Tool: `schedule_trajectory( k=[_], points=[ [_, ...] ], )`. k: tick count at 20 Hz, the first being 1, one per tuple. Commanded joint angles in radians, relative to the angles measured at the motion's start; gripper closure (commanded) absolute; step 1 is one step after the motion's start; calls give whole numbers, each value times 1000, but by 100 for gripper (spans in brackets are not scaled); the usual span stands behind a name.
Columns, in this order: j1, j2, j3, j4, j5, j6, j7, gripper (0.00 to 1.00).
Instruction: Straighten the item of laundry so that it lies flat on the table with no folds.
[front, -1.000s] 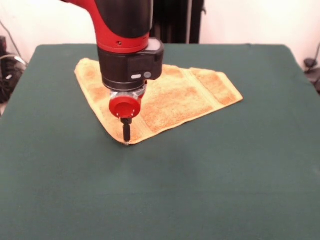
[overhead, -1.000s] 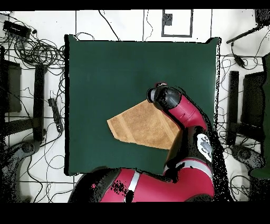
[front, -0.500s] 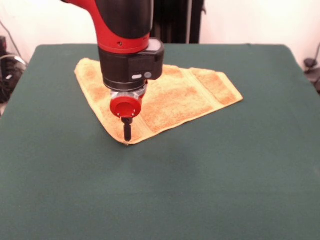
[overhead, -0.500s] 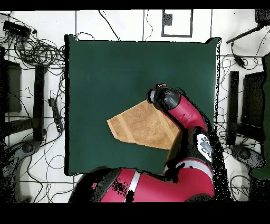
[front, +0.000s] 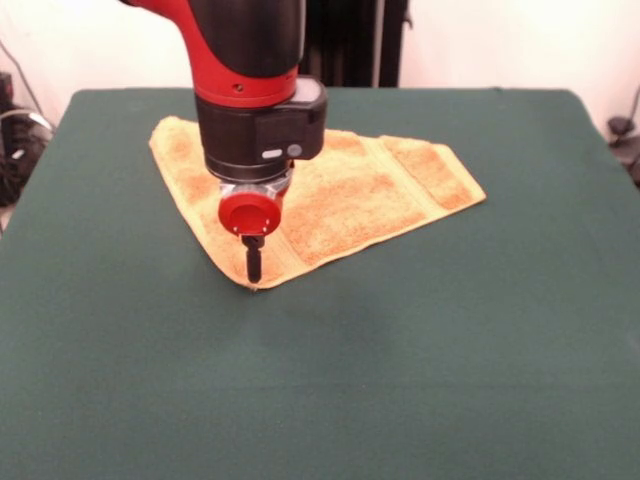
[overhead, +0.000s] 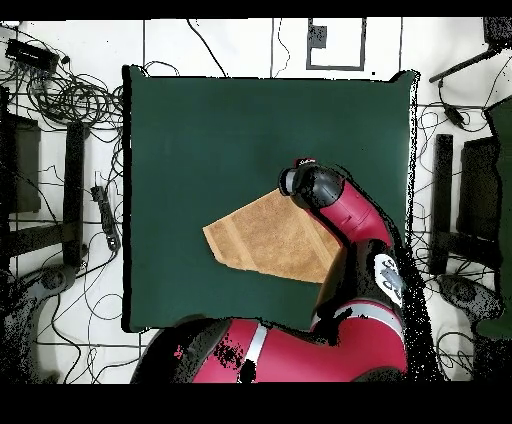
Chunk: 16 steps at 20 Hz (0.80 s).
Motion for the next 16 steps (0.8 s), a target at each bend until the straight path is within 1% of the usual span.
schedule_trajectory(
  k=[1,9,16],
  points=[
    [2,75,140,42,37,-71,146,0],
    [-17,122,171,25,27,-139,129,0],
    [-32,136,209,34,30,-176,130,0]
  ],
)
